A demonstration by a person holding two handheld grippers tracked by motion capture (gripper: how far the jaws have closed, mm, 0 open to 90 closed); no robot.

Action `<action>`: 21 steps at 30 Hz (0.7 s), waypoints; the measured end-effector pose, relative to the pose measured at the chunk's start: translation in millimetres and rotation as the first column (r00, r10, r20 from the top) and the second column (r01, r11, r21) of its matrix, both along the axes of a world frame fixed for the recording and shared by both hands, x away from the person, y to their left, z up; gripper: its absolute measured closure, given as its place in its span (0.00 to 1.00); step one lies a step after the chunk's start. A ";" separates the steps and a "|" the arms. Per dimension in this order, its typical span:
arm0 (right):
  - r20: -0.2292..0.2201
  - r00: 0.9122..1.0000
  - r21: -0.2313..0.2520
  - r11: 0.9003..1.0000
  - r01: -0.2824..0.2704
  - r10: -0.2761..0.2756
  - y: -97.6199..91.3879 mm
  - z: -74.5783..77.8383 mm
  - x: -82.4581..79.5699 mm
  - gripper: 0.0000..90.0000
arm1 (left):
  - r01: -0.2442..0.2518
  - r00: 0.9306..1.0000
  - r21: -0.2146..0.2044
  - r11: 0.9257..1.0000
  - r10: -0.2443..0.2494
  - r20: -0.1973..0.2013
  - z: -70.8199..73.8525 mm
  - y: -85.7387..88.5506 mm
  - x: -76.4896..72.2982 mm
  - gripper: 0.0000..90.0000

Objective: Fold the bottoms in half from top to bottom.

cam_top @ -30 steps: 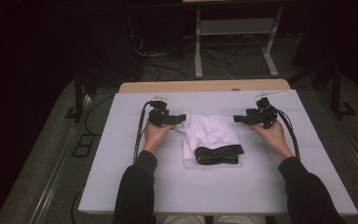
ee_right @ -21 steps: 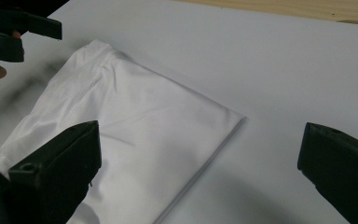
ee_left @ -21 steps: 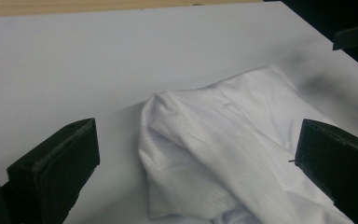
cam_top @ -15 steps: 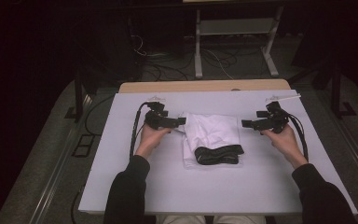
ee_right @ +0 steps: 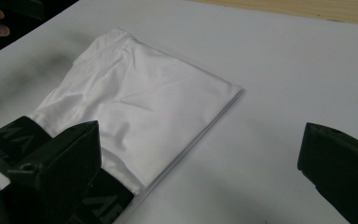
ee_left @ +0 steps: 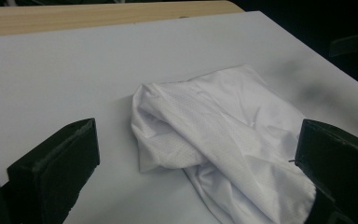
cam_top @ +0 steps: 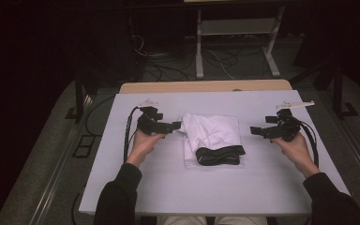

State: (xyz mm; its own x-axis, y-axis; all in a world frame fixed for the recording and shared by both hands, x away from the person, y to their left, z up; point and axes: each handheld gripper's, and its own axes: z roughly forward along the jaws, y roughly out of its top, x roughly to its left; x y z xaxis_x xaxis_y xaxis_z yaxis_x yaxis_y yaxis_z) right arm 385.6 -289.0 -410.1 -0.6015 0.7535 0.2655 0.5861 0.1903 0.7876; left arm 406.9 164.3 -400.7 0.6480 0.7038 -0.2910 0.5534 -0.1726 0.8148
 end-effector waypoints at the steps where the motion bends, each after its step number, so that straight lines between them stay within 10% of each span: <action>1: -0.001 1.000 0.001 1.000 0.000 0.000 -1.9 -0.2 -3.3 0.00 | -0.001 1.000 -0.002 1.000 0.001 0.005 0.7 0.7 -2.0 0.00; 21: 0.023 1.000 -0.035 0.999 -0.011 0.011 -21.5 -8.6 -54.1 0.00 | 0.022 0.995 0.037 0.999 -0.026 0.092 -1.8 23.8 -55.0 0.00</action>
